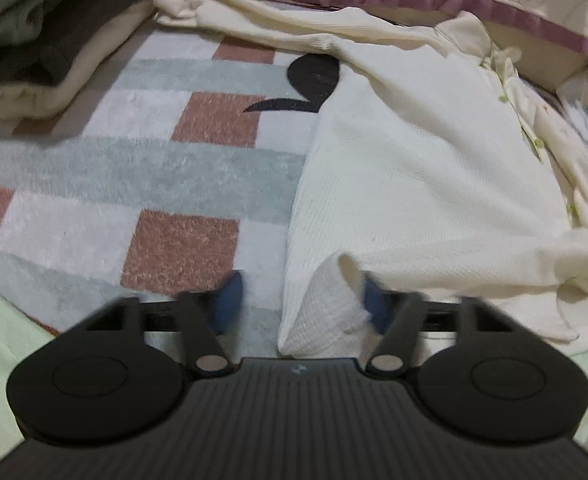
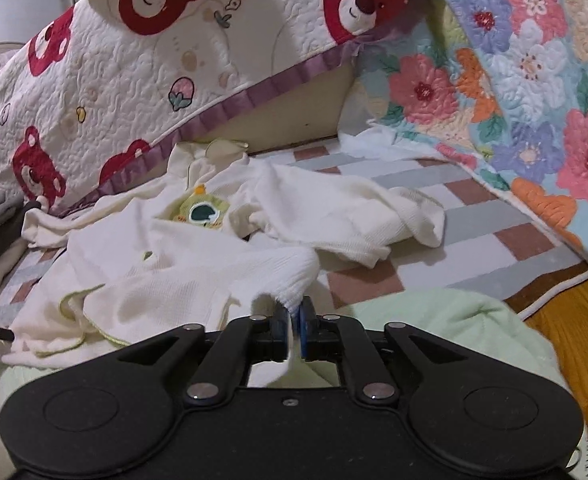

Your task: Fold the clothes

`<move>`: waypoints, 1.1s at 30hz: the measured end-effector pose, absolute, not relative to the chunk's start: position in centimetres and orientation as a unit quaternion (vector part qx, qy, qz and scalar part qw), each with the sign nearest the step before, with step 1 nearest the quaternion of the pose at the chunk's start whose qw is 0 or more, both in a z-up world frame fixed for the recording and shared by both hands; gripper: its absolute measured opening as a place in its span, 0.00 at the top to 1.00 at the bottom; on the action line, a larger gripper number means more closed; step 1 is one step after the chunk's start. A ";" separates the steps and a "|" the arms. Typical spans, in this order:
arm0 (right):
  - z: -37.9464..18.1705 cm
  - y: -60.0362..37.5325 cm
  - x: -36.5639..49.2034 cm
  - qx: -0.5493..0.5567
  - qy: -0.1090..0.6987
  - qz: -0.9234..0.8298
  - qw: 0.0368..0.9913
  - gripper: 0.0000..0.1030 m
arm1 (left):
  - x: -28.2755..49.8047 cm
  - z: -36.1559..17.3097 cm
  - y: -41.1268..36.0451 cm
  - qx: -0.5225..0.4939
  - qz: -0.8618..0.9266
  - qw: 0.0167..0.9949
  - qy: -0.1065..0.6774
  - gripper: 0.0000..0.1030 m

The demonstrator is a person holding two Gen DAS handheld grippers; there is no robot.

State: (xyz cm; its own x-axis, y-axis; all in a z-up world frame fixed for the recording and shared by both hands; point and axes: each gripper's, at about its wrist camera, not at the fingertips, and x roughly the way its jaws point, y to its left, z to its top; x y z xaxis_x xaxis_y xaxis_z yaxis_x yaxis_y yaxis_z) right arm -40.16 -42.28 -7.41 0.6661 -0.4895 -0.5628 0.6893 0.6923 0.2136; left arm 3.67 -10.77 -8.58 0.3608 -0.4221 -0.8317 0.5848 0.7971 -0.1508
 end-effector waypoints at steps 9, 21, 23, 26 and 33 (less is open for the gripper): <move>-11.3 -43.1 -38.8 0.178 0.253 -0.339 0.888 0.74 | 3.2 -7.3 -9.9 0.059 -0.293 0.840 0.453 0.91; -2.7 -41.0 -41.1 0.110 0.170 -0.341 0.918 0.97 | 1.9 -4.9 -7.0 0.015 -0.305 0.825 0.476 0.91; -3.7 -41.2 -40.6 0.117 0.189 -0.341 0.914 0.97 | 1.6 -5.7 -7.3 0.035 -0.293 0.822 0.487 0.74; -4.7 -41.3 -40.2 0.137 0.196 -0.338 0.910 0.97 | 1.7 -5.8 -7.1 0.028 -0.289 0.822 0.491 0.41; -6.2 -41.6 -40.2 0.156 0.208 -0.334 0.906 0.92 | 2.0 -7.6 -8.2 0.055 -0.277 0.811 0.513 0.16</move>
State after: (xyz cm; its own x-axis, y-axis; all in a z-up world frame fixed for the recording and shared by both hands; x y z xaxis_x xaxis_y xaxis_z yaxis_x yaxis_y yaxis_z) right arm -40.19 -41.58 -6.24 0.6902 -0.5405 -0.4812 0.6705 0.7277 0.1444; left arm 1.98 -8.22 -7.61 0.3208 -0.3930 -0.8618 0.5058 0.8403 -0.1949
